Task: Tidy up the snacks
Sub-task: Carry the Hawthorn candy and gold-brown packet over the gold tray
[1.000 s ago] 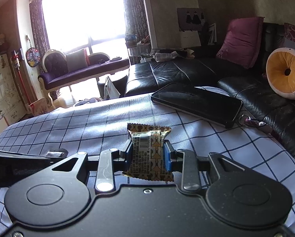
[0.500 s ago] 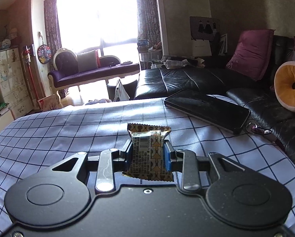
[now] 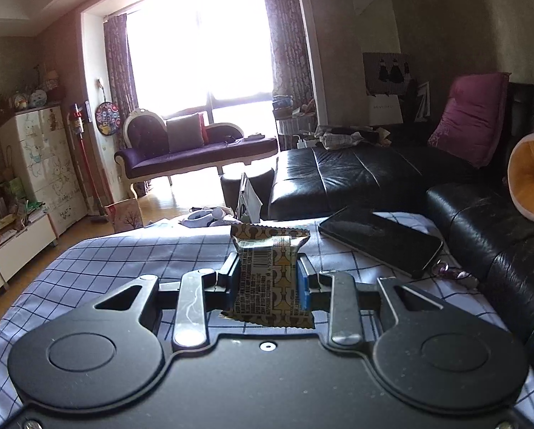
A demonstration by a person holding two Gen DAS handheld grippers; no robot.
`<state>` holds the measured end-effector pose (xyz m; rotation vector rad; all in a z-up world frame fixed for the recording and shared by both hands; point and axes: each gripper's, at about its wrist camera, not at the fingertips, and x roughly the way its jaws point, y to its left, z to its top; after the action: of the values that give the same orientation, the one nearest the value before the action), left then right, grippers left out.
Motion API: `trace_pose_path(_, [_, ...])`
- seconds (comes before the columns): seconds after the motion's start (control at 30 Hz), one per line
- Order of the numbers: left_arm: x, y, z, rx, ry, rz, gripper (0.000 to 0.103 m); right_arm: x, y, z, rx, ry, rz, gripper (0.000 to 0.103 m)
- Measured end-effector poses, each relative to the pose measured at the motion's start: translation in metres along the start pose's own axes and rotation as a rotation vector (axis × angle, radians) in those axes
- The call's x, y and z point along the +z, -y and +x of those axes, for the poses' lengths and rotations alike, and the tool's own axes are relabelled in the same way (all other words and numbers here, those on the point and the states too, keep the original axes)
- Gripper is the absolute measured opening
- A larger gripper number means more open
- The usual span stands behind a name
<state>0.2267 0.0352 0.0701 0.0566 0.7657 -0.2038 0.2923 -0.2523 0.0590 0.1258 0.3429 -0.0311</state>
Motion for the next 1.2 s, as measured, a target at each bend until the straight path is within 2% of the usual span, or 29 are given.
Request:
trace_pose_path(0.23, [-0.015, 0.006, -0.023, -0.027, -0.021, 0.004, 0.022, 0.018, -0.006, -0.078, 0.049, 0.045, -0.022, 0.041])
trace_pose_path(0.43, [-0.032, 0.017, -0.036, -0.043, -0.051, 0.039, 0.022, 0.000, -0.007, -0.124, 0.076, -0.015, 0.021, 0.041])
trace_pose_path(0.77, [-0.064, 0.030, -0.042, -0.038, -0.102, 0.065, 0.022, -0.047, -0.001, -0.164, 0.049, -0.127, 0.098, 0.041])
trace_pose_path(1.07, [-0.093, 0.030, -0.043, 0.024, -0.151, 0.054, 0.022, -0.084, -0.015, -0.193, 0.050, -0.215, 0.067, 0.041])
trace_pose_path(1.2, [-0.106, 0.028, -0.046, 0.025, -0.179, 0.041, 0.022, -0.098, -0.025, -0.207, 0.052, -0.233, 0.042, 0.041])
